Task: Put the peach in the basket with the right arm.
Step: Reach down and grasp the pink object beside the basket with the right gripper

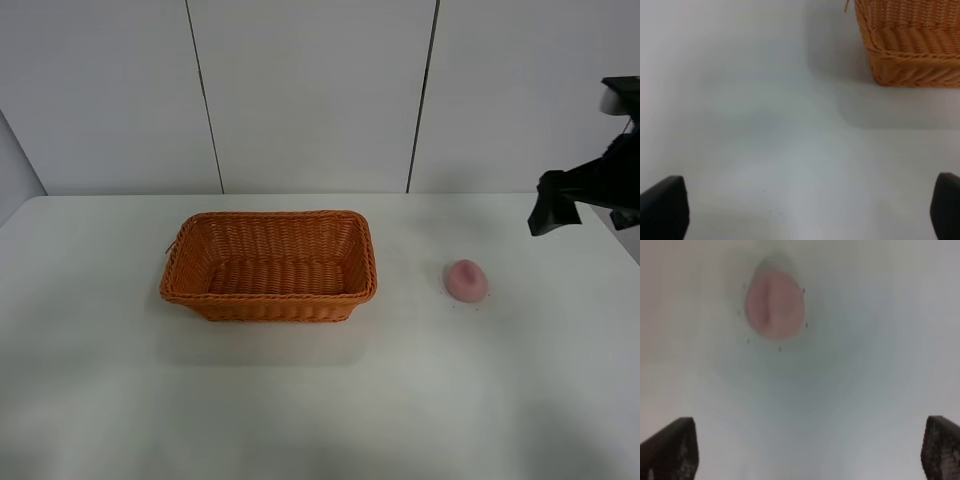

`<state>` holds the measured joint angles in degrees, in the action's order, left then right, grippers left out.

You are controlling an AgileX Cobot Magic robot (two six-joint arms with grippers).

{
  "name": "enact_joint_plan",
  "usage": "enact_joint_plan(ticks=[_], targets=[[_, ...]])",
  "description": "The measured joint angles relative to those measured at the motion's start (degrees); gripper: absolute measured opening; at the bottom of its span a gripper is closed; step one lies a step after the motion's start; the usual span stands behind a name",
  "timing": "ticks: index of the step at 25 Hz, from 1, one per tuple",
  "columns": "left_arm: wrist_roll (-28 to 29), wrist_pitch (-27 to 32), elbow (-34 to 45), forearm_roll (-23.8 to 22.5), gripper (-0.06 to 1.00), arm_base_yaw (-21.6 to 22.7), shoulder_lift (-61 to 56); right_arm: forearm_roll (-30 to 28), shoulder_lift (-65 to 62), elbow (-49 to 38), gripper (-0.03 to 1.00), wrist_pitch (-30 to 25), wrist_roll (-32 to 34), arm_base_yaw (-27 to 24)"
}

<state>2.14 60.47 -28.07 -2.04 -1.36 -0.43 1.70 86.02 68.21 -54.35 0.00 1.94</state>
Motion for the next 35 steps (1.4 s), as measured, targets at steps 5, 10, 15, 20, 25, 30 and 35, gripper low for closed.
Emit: enact_joint_plan(ticks=[5, 10, 15, 20, 25, 30, 35], targets=[[0.0, 0.0, 0.0, 0.0, 0.99, 0.0, 0.0, 0.0, 18.6, 13.7, 0.68, -2.7, 0.0, 0.0], [0.0, 0.0, 0.0, 0.0, 0.99, 0.0, 0.0, -0.1, 29.7, 24.2, 0.68, -8.0, 0.0, 0.1], [0.0, 0.0, 0.0, 0.0, 0.99, 0.0, 0.0, 0.5, 31.7, 25.5, 0.68, -9.0, 0.0, 2.3], [0.0, 0.0, 0.0, 0.0, 0.99, 0.0, 0.0, 1.2, 31.7, 25.6, 0.68, -7.8, 0.0, 4.3], [0.0, 0.0, 0.0, 0.0, 0.99, 0.0, 0.0, 0.5, 31.8, 25.7, 0.68, -7.0, 0.0, 4.3], [0.0, 0.0, 0.0, 0.0, 0.99, 0.0, 0.0, 0.1, 34.3, 25.7, 0.68, -6.7, 0.9, 4.3], [0.0, 0.0, 0.0, 0.0, 0.99, 0.0, 0.0, -1.0, 39.6, 25.7, 0.68, -6.1, 1.2, 4.3]])
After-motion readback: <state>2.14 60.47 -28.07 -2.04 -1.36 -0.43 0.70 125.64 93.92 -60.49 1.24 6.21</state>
